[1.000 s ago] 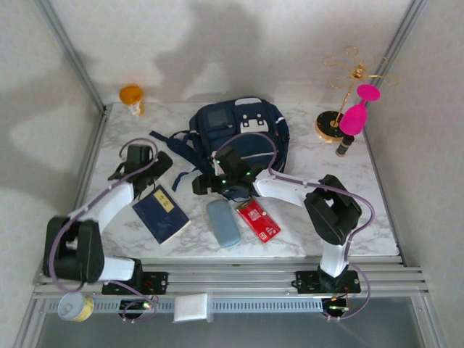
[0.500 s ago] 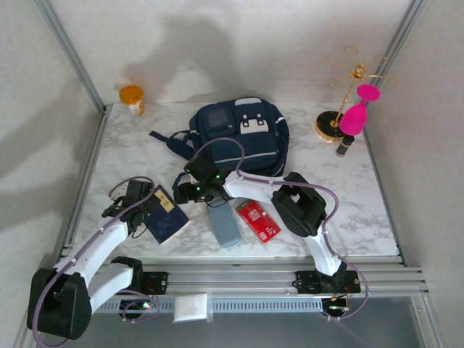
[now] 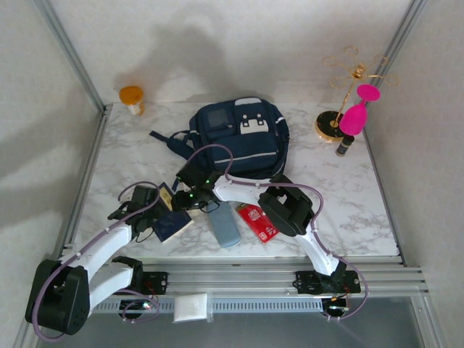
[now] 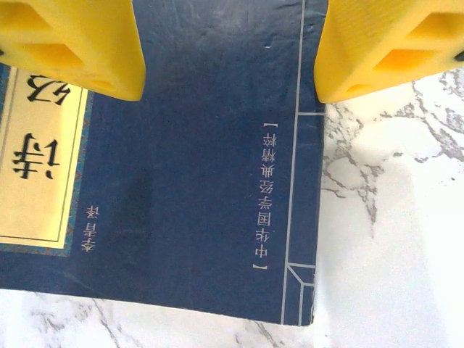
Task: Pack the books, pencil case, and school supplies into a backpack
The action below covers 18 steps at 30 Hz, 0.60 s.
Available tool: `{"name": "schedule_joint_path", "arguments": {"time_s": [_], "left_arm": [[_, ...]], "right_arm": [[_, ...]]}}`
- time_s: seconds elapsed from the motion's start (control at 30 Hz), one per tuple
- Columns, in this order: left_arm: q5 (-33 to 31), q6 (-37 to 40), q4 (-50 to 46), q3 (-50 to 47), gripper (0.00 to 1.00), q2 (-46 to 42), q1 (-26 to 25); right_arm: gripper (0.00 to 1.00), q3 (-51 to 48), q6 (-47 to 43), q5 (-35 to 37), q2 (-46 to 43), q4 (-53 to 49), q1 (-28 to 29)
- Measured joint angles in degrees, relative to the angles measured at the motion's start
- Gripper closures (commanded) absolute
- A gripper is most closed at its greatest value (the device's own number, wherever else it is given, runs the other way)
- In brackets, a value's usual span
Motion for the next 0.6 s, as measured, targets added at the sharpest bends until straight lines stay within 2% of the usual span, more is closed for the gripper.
{"name": "schedule_joint_path", "arguments": {"time_s": [0.27, 0.6], "left_arm": [[-2.80, 0.35, 0.33, -0.02, 0.40, 1.25, -1.46], [-5.20, 0.33, 2.51, -0.02, 0.39, 3.50, -2.10]], "right_arm": [[0.58, 0.37, -0.04, -2.45, 0.31, -0.35, 0.33], [0.73, 0.24, -0.50, -4.28, -1.88, -0.87, 0.33]]}}
